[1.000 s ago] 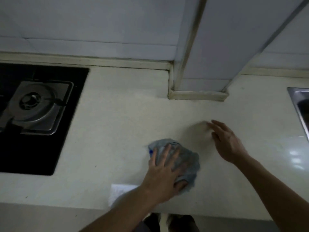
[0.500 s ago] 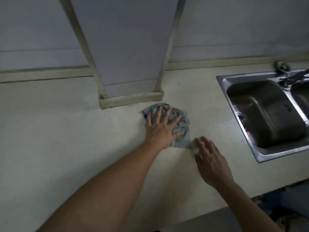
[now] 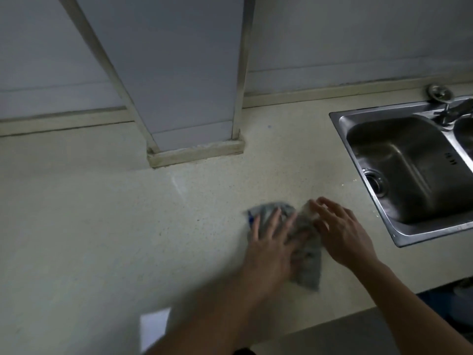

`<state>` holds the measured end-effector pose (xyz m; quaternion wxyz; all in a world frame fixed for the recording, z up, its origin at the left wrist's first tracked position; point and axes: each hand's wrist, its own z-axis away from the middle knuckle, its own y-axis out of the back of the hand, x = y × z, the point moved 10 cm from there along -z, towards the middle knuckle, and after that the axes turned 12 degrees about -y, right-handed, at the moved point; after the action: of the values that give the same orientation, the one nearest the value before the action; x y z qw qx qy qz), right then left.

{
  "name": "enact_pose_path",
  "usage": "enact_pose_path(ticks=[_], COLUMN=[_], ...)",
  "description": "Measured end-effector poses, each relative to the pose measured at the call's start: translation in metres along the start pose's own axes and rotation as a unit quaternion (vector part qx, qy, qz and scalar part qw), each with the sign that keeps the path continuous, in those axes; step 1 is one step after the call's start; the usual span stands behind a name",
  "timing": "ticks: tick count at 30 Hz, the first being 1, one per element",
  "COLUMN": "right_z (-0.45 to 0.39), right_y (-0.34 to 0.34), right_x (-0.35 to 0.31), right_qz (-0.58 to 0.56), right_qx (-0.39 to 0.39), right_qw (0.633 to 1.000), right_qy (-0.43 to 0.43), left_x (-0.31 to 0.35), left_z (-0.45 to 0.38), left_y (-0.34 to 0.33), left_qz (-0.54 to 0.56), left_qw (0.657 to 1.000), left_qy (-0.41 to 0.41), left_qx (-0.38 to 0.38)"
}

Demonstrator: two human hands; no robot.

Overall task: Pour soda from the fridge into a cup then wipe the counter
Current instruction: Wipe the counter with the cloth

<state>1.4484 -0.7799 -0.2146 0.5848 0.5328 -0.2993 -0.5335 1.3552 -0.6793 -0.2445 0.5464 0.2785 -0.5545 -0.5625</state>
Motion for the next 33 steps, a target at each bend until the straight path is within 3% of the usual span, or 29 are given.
enact_pose_path(ticks=[5, 8, 12, 14, 17, 20, 22, 25, 33], right_z=[0.002, 0.002, 0.004, 0.002, -0.003, -0.002, 0.002, 0.007, 0.009], right_y=[-0.003, -0.008, -0.019, -0.02, -0.02, -0.016, -0.013, -0.024, -0.064], right_x=[0.003, 0.002, 0.011, 0.011, 0.014, 0.006, -0.013, -0.079, -0.214], right_qz=[0.013, 0.018, 0.026, 0.034, 0.036, 0.051, 0.061, 0.038, 0.052], right_qx=[0.001, -0.001, -0.004, -0.009, 0.003, 0.02, 0.032, 0.021, -0.043], right_qw=[1.0, 0.999, 0.999, 0.998, 0.999, 0.998, 0.998, 0.996, 0.976], right_qy=[0.016, 0.028, 0.019, 0.045, 0.038, 0.02, 0.008, 0.081, 0.205], left_x=[-0.127, -0.112, -0.051, -0.096, -0.186, -0.191, -0.144, -0.095, -0.192], left_z=[-0.027, -0.006, 0.059, 0.076, 0.079, 0.088, 0.109, 0.162, 0.244], left_y=[0.043, 0.043, 0.01, 0.017, 0.039, 0.036, 0.015, -0.003, -0.006], left_qz=[0.002, 0.006, -0.007, -0.008, 0.004, 0.009, 0.002, -0.025, 0.034], left_qw=[0.991, 0.99, 0.999, 0.997, 0.986, 0.981, 0.99, 0.99, 0.948], left_qy=[0.132, 0.142, 0.038, 0.056, 0.165, 0.192, 0.139, 0.108, 0.305], left_qx=[0.013, 0.007, 0.023, 0.043, 0.023, 0.014, 0.019, 0.084, 0.085])
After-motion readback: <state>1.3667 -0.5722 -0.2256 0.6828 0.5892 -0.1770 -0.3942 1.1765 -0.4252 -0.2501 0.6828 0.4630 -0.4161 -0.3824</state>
